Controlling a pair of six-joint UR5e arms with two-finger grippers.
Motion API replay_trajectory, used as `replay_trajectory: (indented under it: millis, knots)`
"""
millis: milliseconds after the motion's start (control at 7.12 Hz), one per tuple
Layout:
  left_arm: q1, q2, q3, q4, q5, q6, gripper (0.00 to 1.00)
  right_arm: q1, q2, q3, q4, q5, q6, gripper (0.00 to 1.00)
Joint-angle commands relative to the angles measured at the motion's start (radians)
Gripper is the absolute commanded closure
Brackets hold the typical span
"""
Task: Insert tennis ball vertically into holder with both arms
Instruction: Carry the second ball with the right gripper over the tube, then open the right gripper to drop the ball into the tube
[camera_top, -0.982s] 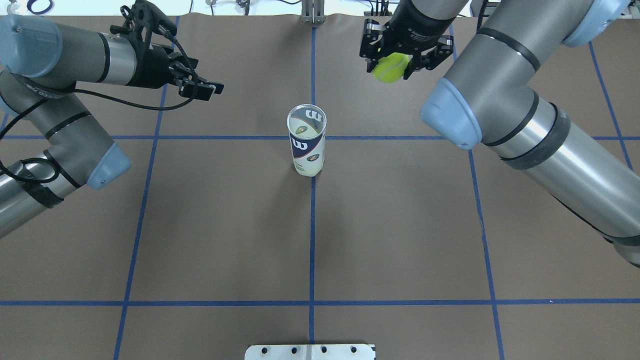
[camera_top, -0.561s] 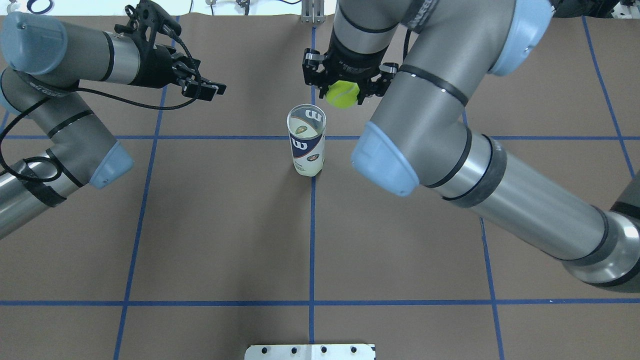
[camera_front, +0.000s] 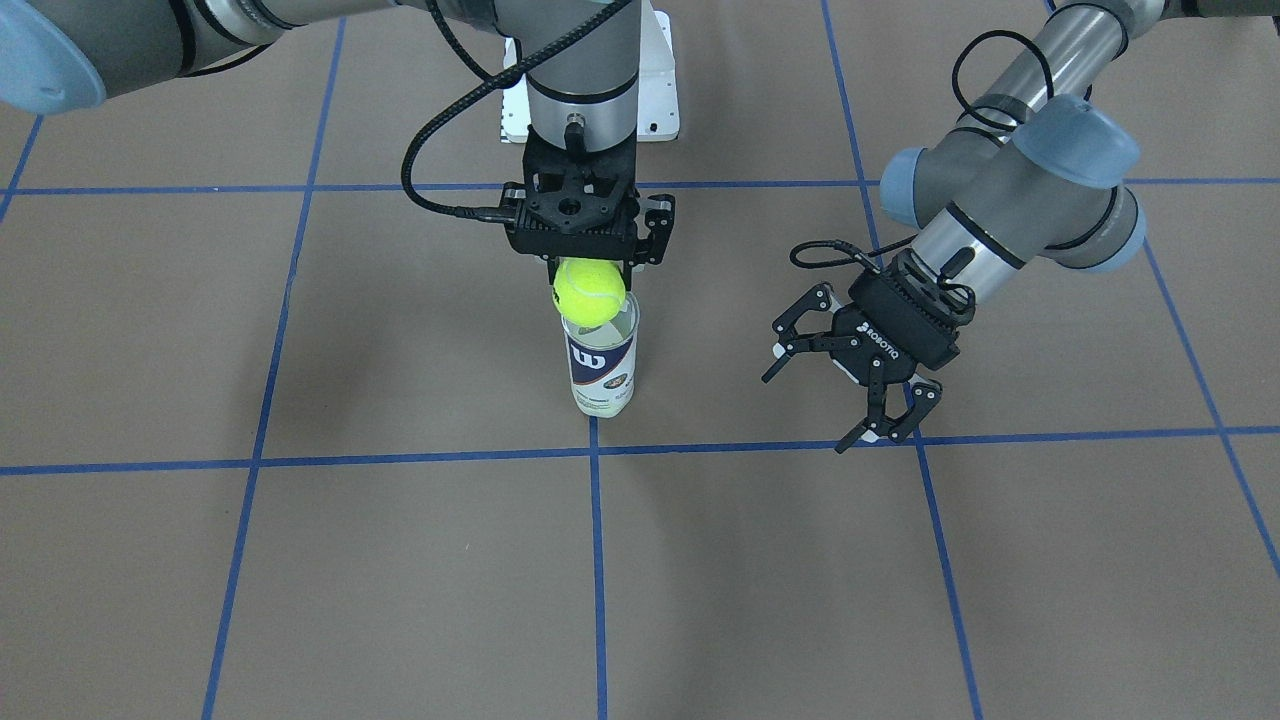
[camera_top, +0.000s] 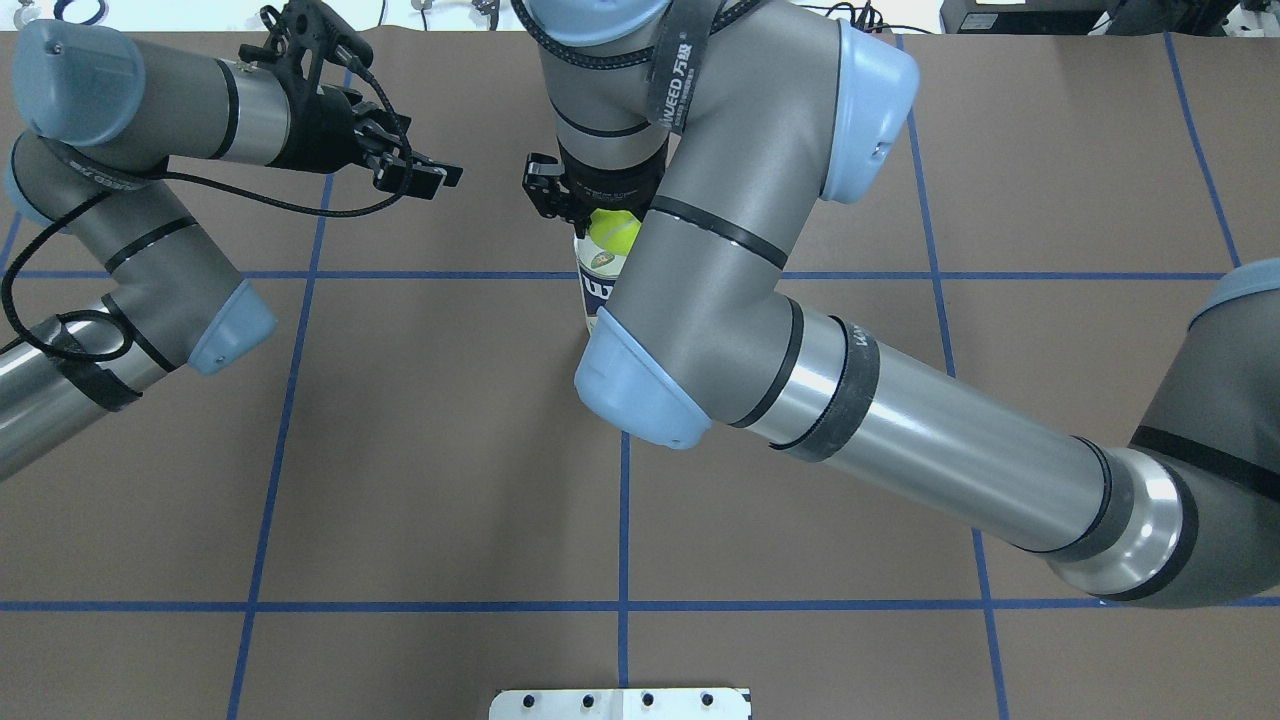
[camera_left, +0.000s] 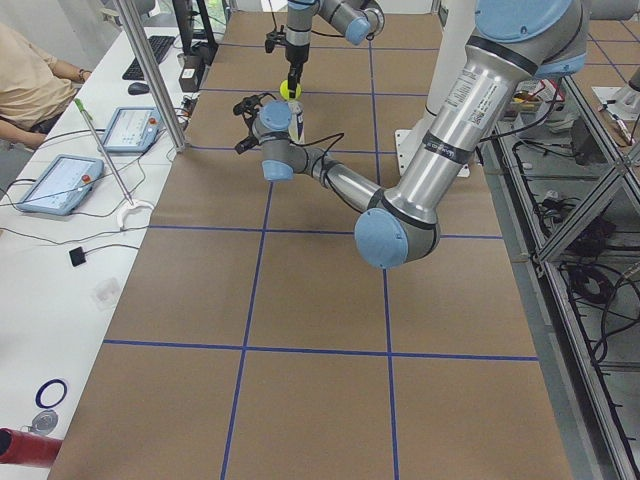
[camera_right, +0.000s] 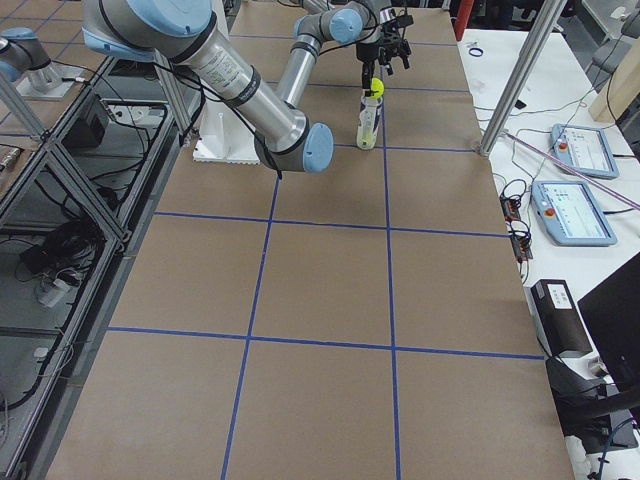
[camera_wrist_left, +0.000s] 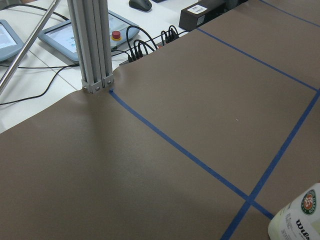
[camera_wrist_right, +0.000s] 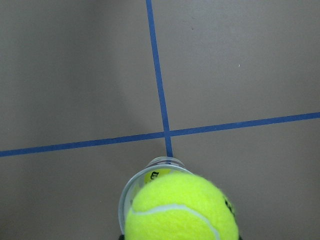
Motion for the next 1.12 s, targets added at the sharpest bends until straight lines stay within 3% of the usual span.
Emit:
replay_trajectory:
  millis: [0, 140, 281, 421, 982]
  knots:
    - [0.001, -0.001, 0.0, -0.002, 0.002, -0.004, 0.01, -0.009, 0.001, -0.007, 0.004, -0.009, 0.002, 1.0]
    - [0.001, -0.001, 0.0, -0.002, 0.002, -0.002, 0.01, -0.01, 0.004, -0.007, 0.006, -0.009, 0.002, 0.71]
    - [0.001, -0.001, 0.0, -0.002, 0.002, -0.001, 0.01, -0.01, 0.003, -0.006, 0.007, -0.01, 0.002, 0.06]
    - [0.001, -0.001, 0.002, -0.002, 0.002, 0.001, 0.01, -0.01, 0.004, -0.007, 0.007, -0.013, 0.002, 0.02]
    - [0.001, -0.005, -0.003, 0.0, 0.0, -0.007, 0.01, -0.009, 0.001, -0.001, 0.007, -0.009, -0.015, 0.02]
